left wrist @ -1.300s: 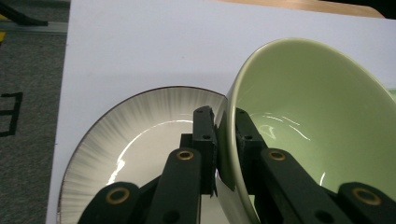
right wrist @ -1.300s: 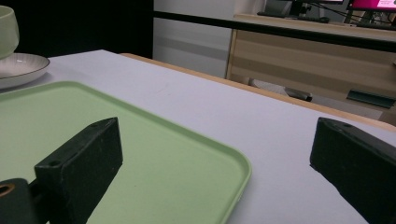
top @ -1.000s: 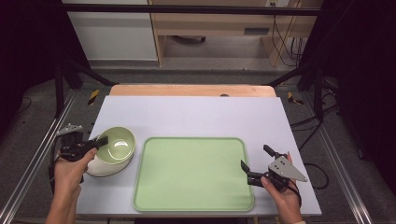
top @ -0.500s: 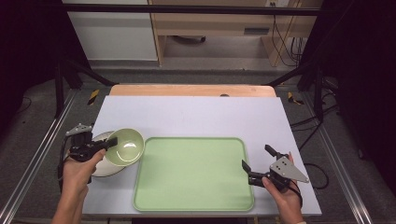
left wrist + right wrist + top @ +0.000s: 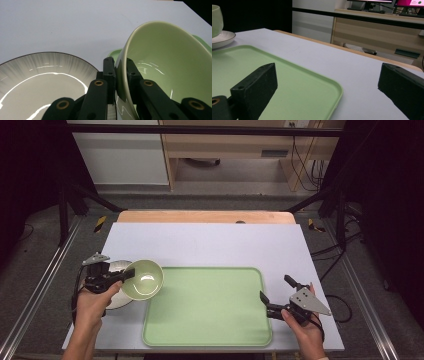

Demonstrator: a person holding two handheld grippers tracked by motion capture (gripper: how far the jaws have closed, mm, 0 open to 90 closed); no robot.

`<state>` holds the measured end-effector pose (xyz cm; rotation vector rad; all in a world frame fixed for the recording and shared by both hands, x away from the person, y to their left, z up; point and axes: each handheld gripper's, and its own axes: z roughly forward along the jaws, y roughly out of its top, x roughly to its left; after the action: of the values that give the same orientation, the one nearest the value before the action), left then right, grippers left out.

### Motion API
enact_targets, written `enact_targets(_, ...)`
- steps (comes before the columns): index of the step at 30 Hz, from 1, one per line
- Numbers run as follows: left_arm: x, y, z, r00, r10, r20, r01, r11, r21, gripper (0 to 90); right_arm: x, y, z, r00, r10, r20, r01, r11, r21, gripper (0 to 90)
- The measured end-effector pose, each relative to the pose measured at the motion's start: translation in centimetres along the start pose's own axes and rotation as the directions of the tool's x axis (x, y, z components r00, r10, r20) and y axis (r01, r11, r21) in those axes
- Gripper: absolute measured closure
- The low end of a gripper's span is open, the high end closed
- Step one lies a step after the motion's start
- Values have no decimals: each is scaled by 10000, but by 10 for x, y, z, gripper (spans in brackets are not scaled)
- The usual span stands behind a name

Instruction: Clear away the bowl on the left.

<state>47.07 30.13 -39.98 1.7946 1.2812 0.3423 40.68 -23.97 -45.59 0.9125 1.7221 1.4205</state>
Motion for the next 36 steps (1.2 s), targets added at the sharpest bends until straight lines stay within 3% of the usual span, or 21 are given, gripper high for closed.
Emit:
enact_targets(21,-28,0,17,9958,617,672,-633,9977,226,821,1,-2,5,9995,212,245,-215,9997,125,35)
enact_targets(36,-36,-7,33,9938,660,896,-720,9952,662,820,3,-1,6,9998,166,149,-168,9997,156,38)
